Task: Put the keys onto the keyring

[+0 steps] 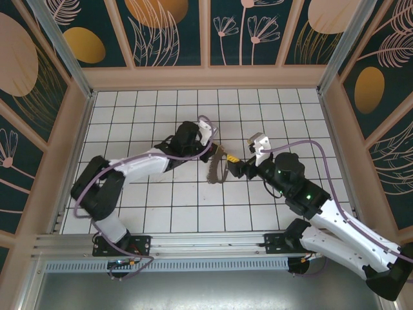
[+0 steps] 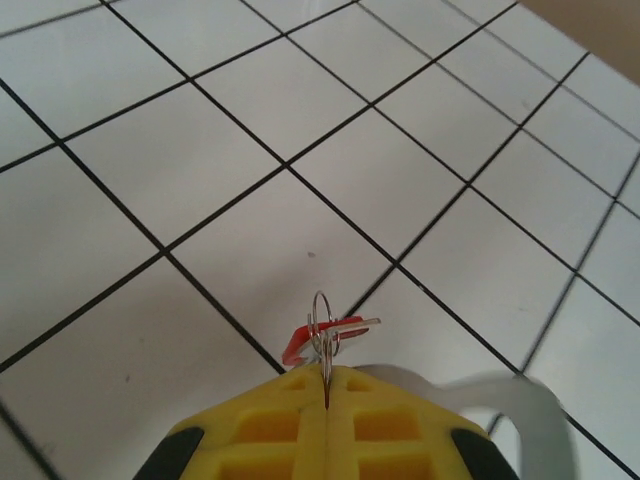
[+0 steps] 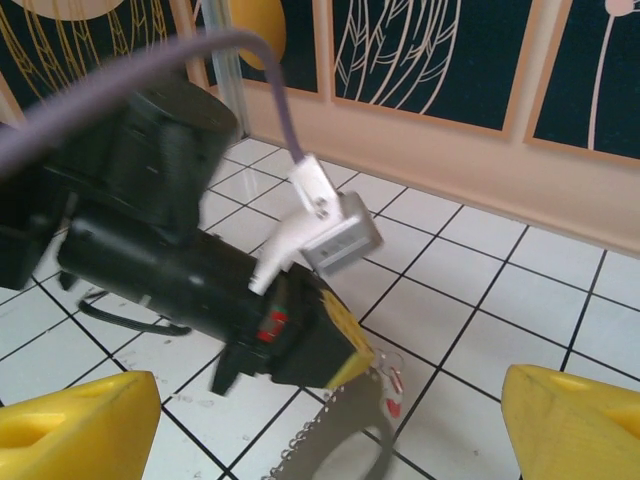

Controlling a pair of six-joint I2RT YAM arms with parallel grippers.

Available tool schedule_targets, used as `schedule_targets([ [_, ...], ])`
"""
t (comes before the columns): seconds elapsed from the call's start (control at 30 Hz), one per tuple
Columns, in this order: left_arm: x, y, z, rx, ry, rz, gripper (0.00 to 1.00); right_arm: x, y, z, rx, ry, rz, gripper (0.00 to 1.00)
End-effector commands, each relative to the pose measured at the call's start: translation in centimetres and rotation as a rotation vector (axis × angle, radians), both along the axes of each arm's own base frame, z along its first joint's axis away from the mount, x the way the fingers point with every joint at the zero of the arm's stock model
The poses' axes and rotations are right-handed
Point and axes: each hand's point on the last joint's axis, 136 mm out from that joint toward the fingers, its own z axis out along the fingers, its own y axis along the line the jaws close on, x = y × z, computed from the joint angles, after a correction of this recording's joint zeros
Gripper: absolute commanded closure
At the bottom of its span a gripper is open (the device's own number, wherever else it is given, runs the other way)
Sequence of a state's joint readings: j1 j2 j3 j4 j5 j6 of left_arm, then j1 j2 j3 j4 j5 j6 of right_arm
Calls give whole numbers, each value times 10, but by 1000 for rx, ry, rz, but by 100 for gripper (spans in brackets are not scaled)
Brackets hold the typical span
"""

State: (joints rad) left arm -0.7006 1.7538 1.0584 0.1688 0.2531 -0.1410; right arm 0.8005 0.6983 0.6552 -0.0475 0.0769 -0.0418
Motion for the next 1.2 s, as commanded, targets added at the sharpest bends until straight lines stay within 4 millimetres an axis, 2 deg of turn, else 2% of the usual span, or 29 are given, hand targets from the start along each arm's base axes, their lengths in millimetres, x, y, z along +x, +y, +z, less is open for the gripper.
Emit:
schedule_targets([
  [0.0,18,-7,-21,12,40,25,100,-1,-4,11,48,-28,-3,11],
  [0.13,29,-15,-51,25,94,34,100,-1,-7,8,55,-20,-14,11],
  [0.23,28,-16,-62,20,118,37,99,0,-12,5,54,-15,-33,11],
  [0.27,27,-15,-64,22,126,42,94,1,-13,5,55,-15,-40,11],
  [0.37,26,-12,-63,24,134,57,73,3,-16,4,57,-11,-56,11],
  [0.47,21,-5,-46,18,115,73,57,7,-20,2,54,-4,-85,11],
  [0.5,18,-2,-39,16,108,75,37,8,-23,-1,49,2,-102,11],
  [0.53,14,1,-31,8,101,71,20,10,-26,-3,47,10,-123,10],
  [0.63,-7,11,2,-59,68,54,2,14,-35,-13,40,39,-173,4],
  [0.67,-13,15,16,-88,51,50,1,15,-38,-18,40,47,-189,2],
  [0.73,-29,28,31,-121,25,58,1,21,-50,-27,45,77,-249,1],
  [0.9,-43,72,64,-137,-107,174,1,39,-85,-52,63,107,-396,1],
  [0.93,-45,82,73,-141,-153,207,1,42,-92,-55,70,98,-422,1],
  [1.03,-43,126,101,-204,-270,413,1,58,-131,-59,115,66,-567,1],
  [1.13,-44,169,112,-176,-399,571,1,67,-156,-55,198,9,-623,1],
  [1.17,-46,175,112,-145,-435,576,1,68,-162,-53,227,-18,-637,1],
])
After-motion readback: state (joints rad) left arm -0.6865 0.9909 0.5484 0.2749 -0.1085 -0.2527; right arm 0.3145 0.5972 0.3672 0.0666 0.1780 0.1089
